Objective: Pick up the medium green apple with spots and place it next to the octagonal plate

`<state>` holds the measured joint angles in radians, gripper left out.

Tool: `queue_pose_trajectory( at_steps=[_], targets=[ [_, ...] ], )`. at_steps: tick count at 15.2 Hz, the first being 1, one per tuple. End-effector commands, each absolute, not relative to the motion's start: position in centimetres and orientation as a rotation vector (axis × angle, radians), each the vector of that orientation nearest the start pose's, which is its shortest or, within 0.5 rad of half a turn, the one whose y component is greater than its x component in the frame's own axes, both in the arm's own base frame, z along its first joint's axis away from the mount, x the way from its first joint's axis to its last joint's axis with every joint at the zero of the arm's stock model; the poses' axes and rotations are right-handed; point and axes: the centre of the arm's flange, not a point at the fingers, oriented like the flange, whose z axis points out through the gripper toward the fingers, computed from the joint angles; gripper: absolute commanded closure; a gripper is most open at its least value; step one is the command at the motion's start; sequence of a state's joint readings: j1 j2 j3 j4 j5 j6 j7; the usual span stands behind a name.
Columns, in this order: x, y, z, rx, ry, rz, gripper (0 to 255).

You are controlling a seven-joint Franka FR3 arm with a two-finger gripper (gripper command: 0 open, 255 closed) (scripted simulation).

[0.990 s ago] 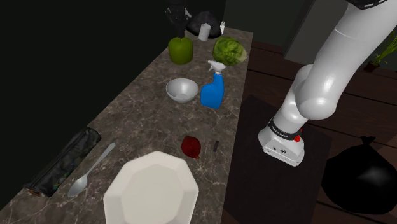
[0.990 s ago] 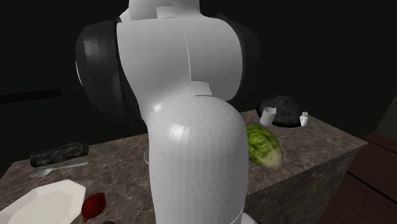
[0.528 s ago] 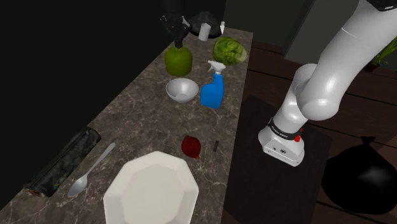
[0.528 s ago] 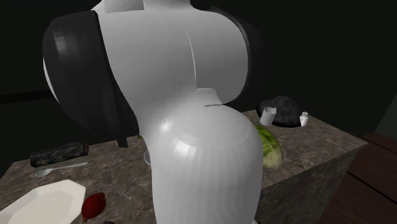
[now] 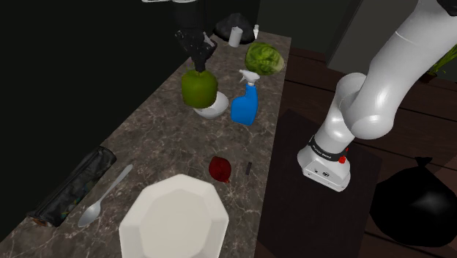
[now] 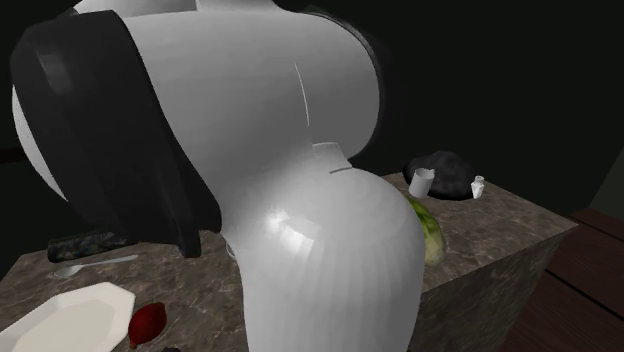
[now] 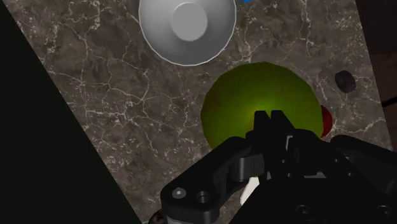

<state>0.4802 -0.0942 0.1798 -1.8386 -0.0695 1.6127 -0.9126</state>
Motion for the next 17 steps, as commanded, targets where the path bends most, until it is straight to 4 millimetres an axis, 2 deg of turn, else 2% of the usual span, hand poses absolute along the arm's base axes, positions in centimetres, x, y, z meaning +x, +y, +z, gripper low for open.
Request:
queue_pose_trajectory(
  at_steps=[1,7,17],
  targets=[
    [39.6,33.6,54.8,2.161,2.174,-0.219,255],
    [34.9,40.0,54.8,2.161,2.174,-0.219,255],
    [34.9,40.0,49.5,2.161,2.174,-0.219,255]
  ],
)
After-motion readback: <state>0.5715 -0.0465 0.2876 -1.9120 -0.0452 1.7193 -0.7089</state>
